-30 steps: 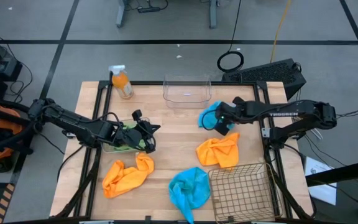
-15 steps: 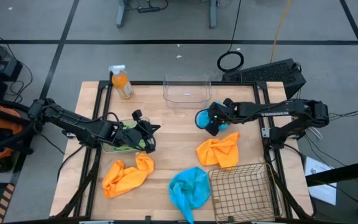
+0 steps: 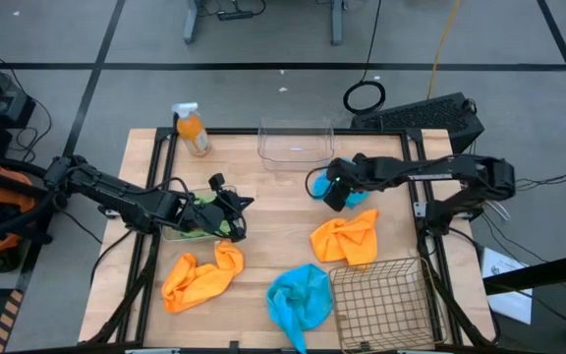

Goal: Sort microfiber towel by color & place in baskets
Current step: Put the top blue microfiber towel into the wire basket

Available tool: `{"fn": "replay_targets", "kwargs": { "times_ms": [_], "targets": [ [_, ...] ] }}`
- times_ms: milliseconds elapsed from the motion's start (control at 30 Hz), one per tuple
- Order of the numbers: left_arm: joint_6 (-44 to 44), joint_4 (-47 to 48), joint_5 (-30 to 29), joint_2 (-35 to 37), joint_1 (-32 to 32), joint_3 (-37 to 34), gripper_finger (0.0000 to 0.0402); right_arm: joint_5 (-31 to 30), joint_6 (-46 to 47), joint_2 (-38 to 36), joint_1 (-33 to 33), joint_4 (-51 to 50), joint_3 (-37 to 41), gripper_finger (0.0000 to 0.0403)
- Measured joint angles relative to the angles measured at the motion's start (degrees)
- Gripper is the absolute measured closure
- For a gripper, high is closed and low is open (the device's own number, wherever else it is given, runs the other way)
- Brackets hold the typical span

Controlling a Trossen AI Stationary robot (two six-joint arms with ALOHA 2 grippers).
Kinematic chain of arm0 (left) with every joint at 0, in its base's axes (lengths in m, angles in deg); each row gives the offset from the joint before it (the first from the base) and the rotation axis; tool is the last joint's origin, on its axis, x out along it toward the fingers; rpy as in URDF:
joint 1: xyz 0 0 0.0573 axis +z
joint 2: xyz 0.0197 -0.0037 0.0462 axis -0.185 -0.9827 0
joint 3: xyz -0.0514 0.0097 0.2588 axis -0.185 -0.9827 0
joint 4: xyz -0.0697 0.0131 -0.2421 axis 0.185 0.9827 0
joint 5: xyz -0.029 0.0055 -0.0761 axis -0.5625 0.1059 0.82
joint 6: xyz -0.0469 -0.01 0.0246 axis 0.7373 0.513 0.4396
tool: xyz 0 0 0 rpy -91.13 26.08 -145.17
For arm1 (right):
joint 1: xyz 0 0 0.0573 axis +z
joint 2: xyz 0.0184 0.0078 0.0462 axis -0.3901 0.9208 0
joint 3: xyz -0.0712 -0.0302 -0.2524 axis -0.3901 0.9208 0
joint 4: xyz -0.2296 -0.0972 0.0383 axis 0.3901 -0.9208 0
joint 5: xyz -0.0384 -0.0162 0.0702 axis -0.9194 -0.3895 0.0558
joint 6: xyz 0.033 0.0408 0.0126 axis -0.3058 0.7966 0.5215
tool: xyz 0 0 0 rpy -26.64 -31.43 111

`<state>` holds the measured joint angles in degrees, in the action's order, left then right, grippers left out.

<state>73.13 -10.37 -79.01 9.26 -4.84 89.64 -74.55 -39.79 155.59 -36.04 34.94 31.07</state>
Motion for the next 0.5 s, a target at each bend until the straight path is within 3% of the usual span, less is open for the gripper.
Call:
{"fn": "replay_targets", "kwargs": {
  "times_ms": [233,500],
  "targets": [
    [0.13,-0.02,0.54,0.00,0.00,0.00,0.0388,0.72,-3.26,-7.17,-0.08,-12.44,-6.17,0.0183],
    [0.25,-0.20,1.57,0.00,0.00,0.00,0.0388,-1.75,-2.01,-10.74,-3.61,-15.74,-0.77,0.0139]
  ]
}}
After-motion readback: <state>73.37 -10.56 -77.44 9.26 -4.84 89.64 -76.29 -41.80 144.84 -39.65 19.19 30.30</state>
